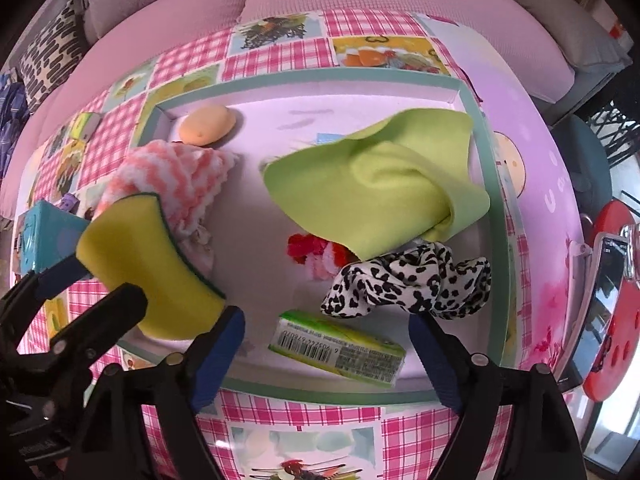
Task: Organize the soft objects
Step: 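Withdraw both tools from the tray back over the table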
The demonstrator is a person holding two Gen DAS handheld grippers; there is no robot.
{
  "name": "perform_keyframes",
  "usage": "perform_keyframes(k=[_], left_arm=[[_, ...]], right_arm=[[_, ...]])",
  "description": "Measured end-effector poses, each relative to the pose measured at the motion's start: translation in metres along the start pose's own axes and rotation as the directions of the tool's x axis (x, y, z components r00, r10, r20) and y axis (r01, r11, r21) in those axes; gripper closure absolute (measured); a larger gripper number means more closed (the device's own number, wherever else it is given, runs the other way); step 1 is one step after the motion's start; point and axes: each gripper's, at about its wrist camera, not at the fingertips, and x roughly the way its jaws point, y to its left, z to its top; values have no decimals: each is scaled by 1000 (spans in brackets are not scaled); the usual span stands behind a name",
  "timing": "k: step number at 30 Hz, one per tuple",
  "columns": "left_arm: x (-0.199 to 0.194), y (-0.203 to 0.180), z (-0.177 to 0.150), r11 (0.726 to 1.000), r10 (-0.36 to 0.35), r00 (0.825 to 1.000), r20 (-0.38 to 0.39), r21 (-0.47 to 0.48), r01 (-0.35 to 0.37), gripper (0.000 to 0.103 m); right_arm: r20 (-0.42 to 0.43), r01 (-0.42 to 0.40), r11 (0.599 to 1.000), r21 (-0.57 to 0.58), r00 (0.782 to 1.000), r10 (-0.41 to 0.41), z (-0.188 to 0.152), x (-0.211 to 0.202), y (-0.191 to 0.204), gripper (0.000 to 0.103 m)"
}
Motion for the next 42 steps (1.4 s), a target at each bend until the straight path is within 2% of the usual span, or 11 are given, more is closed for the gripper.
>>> perform_keyframes(k=[2,5,8,17,21,34,42], left_arm=[[-4,2,-1,1000,1,1000,17,0,-1,15],[-11,5,-1,1000,19,999,45,-6,-18,10],[-21,7,-2,999,52,995,80,0,-52,9],[-58,20,2,997,72,982,174,-20,-69,9],[-69,24,5,995,103,974,203,-10,-103,9],[-109,82,17,983,166,957,239,-115,-142,9],[-133,123,15,959,253,939,231,-187,-212,9]], right_arm=[[5,6,1000,-7,1000,-6,3,-2,-4,8],[15,8,1000,-21,1000,-8,0,-9,-3,6],[23,3,1000,-20,1000,-2,-3,-17,-6,1],[34,-33,999,0,999,33,-4,-24,2,0],[41,-10,1000,-15,999,10,0,-29,10,0],[78,-6,1000,-10,997,7,24,-52,30,0],[89,-26,999,-34,996,29,35,-61,55,0]])
